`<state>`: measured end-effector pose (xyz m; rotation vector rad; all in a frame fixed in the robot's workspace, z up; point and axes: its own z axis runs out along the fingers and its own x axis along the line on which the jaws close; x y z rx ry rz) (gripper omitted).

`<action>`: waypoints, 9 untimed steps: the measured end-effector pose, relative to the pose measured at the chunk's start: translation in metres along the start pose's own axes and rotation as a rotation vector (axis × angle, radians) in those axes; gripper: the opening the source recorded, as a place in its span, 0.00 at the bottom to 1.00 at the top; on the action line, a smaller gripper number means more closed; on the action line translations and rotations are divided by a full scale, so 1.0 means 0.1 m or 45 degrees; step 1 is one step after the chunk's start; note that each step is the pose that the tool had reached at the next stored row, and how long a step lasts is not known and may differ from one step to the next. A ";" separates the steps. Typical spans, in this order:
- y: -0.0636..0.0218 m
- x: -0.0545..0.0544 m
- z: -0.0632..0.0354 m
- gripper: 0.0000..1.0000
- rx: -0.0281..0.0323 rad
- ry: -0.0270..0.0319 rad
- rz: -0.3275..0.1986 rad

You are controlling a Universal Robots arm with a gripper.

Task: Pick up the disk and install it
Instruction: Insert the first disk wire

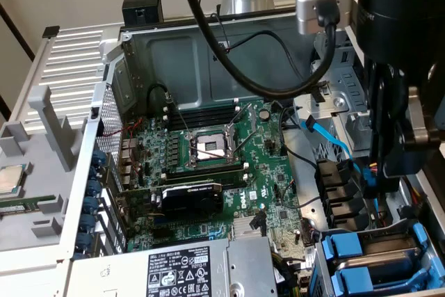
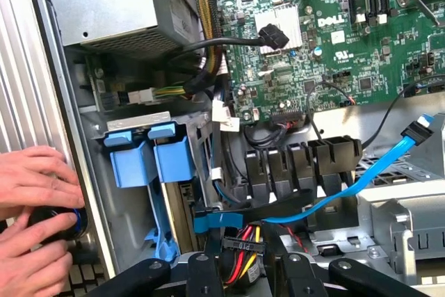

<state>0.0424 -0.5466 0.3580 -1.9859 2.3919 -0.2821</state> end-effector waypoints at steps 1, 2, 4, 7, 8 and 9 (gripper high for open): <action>0.005 -0.01 -0.002 0.35 0.0045 0.0031 0.000; 0.009 -0.02 -0.003 0.35 0.0098 0.0061 0.000; 0.027 -0.01 -0.004 0.35 0.0205 0.0099 0.001; 0.064 -0.01 -0.006 0.35 0.0377 0.0143 0.002; 0.072 -0.01 -0.005 0.35 0.0439 0.0168 0.002; 0.074 -0.01 -0.004 0.35 0.0487 0.0189 0.002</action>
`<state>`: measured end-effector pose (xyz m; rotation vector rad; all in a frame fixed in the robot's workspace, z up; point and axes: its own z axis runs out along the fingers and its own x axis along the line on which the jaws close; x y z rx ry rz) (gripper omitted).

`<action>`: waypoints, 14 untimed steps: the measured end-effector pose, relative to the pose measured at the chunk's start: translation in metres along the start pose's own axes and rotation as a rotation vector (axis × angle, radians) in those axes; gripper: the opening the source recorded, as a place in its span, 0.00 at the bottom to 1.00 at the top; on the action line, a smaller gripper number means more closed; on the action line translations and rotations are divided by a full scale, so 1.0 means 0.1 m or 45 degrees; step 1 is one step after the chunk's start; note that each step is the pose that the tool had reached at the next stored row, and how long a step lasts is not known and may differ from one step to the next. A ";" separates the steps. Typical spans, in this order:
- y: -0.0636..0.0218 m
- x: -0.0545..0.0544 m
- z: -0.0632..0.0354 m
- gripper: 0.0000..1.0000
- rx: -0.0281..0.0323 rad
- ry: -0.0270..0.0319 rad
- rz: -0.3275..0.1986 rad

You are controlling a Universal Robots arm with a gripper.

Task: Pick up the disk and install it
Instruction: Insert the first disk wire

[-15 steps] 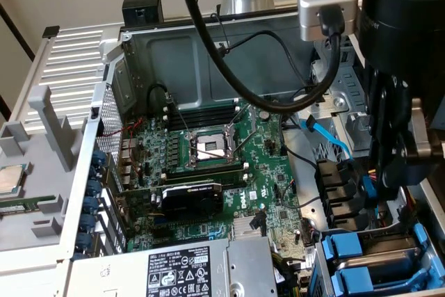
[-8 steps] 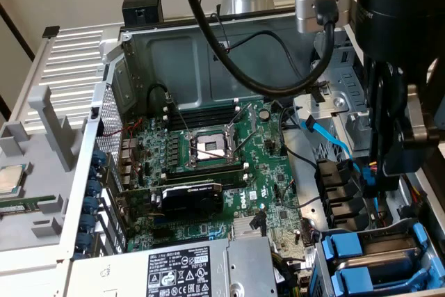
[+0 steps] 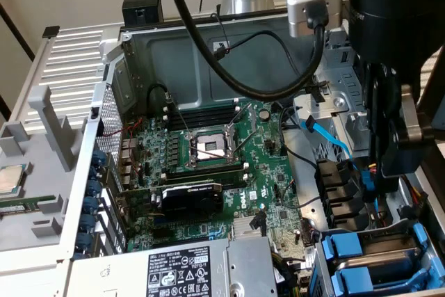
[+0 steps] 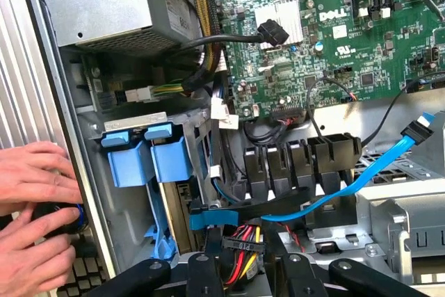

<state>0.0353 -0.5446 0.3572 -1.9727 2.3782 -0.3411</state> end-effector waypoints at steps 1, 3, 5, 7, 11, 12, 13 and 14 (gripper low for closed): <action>0.001 0.00 0.002 0.35 0.0048 0.0022 0.000; 0.003 0.00 0.012 0.35 0.0136 0.0060 0.000; 0.007 0.00 0.030 0.35 0.0175 0.0067 0.001; 0.013 -0.01 0.037 0.35 0.0185 0.0074 0.002; 0.022 -0.01 0.039 0.35 0.0170 0.0100 0.015; 0.026 -0.01 0.039 0.35 0.0165 0.0109 0.019; 0.027 -0.01 0.039 0.35 0.0160 0.0115 0.023; 0.027 -0.01 0.039 0.35 0.0157 0.0122 0.026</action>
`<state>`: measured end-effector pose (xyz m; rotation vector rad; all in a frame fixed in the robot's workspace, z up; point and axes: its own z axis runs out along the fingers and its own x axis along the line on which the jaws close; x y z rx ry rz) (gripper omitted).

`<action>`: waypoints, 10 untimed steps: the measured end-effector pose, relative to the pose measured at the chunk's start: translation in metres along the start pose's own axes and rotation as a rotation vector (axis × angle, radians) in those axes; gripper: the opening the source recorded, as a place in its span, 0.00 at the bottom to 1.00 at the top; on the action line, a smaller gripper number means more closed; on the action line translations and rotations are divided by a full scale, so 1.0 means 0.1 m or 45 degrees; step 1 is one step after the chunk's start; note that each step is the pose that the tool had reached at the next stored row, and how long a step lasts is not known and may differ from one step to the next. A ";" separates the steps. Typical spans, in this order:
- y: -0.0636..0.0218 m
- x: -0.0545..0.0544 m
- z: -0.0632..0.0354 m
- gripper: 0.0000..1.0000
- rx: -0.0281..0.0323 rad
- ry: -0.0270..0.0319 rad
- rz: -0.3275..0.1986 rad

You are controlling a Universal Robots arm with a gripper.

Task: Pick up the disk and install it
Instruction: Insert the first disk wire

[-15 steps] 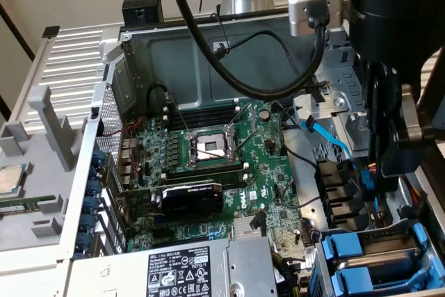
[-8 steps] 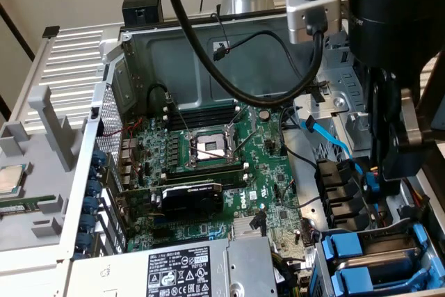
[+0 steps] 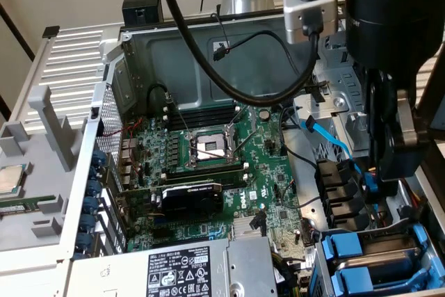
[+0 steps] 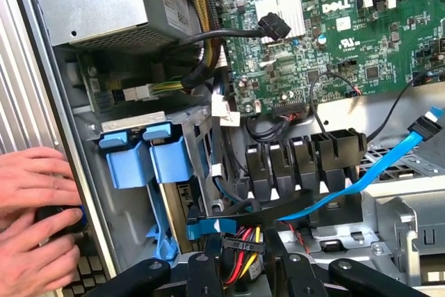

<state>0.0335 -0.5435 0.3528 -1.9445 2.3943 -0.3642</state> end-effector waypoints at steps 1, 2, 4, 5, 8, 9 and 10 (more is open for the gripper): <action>0.000 0.00 0.000 0.35 -0.0004 0.0006 0.003; 0.001 0.00 0.000 0.37 -0.0007 0.0012 0.006; 0.001 0.00 -0.001 0.37 -0.0010 0.0019 0.010; 0.003 -0.01 -0.002 0.44 -0.0007 0.0024 0.012; 0.000 -0.02 -0.054 0.44 0.0033 0.0021 0.014; -0.005 -0.02 -0.087 0.44 0.0050 0.0017 0.015; -0.008 -0.03 -0.121 0.44 0.0067 0.0013 0.015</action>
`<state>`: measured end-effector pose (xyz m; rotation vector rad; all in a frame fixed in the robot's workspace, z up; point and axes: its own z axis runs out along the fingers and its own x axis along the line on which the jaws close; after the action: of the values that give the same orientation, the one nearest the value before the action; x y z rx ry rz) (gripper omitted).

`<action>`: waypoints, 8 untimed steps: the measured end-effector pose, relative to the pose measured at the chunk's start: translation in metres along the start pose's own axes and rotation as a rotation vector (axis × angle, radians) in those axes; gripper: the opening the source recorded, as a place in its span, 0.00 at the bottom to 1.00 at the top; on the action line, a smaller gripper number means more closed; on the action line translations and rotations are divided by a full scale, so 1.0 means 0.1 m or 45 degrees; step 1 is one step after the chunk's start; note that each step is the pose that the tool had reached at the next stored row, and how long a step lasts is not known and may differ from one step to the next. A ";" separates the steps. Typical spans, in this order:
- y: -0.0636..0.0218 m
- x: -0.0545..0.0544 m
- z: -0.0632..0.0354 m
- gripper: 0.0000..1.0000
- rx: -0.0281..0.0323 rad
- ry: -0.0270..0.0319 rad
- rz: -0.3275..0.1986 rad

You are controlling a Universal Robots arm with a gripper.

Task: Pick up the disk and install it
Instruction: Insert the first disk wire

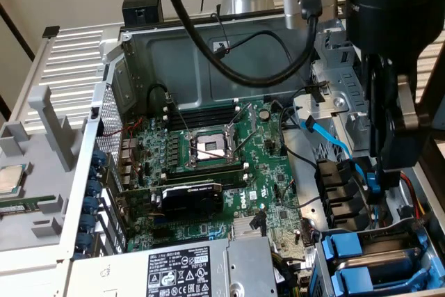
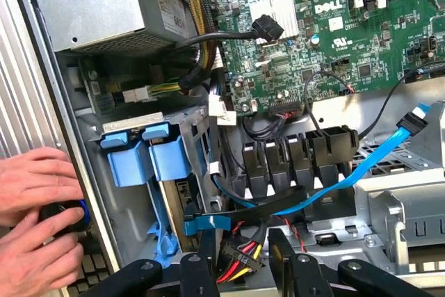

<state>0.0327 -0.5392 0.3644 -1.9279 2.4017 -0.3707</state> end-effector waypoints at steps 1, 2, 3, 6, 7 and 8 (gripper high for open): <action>-0.002 0.00 -0.035 0.44 0.0011 -0.0004 0.000; -0.003 0.01 -0.076 0.44 0.0015 -0.0004 0.000; -0.003 0.02 -0.122 0.44 0.0016 -0.0006 0.000; 0.037 0.04 -0.244 0.44 0.0019 -0.0006 0.000; 0.059 0.06 -0.271 0.44 0.0023 -0.0005 0.000; 0.081 0.07 -0.290 0.44 0.0025 -0.0009 0.001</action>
<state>0.0181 -0.5400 0.3917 -1.9264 2.4003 -0.3722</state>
